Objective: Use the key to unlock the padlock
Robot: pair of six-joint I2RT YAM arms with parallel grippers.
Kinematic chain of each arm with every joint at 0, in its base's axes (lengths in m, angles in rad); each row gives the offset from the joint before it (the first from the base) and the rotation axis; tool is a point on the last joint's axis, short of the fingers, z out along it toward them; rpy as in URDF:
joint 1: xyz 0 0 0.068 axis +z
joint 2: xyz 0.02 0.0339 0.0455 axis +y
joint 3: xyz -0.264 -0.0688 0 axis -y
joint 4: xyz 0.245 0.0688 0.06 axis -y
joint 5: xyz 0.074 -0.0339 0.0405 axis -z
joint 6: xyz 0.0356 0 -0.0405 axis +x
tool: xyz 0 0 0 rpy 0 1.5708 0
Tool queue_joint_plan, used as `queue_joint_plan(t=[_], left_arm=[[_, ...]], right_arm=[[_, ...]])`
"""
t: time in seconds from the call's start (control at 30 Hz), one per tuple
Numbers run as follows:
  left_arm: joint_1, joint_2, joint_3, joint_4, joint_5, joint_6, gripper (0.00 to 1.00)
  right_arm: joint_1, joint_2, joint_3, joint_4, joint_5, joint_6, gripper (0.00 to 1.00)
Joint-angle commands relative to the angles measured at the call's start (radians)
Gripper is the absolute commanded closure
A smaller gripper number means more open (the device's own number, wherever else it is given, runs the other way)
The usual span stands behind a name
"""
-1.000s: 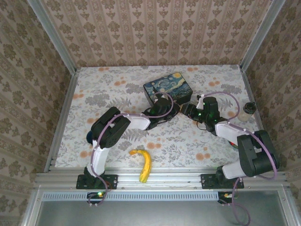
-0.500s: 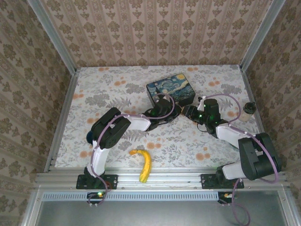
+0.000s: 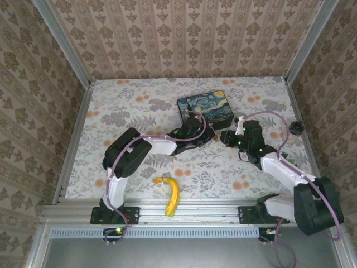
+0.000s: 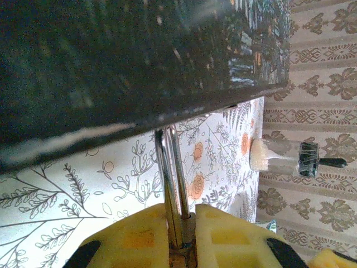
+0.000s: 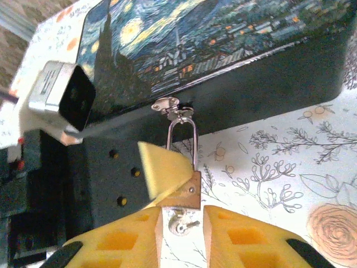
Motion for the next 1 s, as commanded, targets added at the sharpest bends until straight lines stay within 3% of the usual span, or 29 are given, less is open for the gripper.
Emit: queue_joint_plan(t=[0.0,0.1,0.37,0.6,0.97], left_arm=[[0.006,0.022,-0.032,-0.171,0.076,-0.073,1.00],[0.005,0.030,-0.036,-0.156,0.078,-0.083,1.00],[0.009,0.028,-0.042,-0.152,0.083,-0.090,1.00],[0.016,0.026,-0.051,-0.150,0.087,-0.091,1.00],[0.024,0.022,-0.065,-0.140,0.093,-0.096,1.00]], right_arm=[[0.060,-0.062,-0.010,-0.122,0.166,-0.133,0.71],[0.131,-0.090,-0.005,-0.167,0.276,-0.168,0.71],[0.220,-0.049,0.020,-0.199,0.376,-0.180,0.71],[0.253,-0.004,0.046,-0.211,0.411,-0.186,0.66],[0.289,0.056,0.075,-0.225,0.443,-0.200,0.66]])
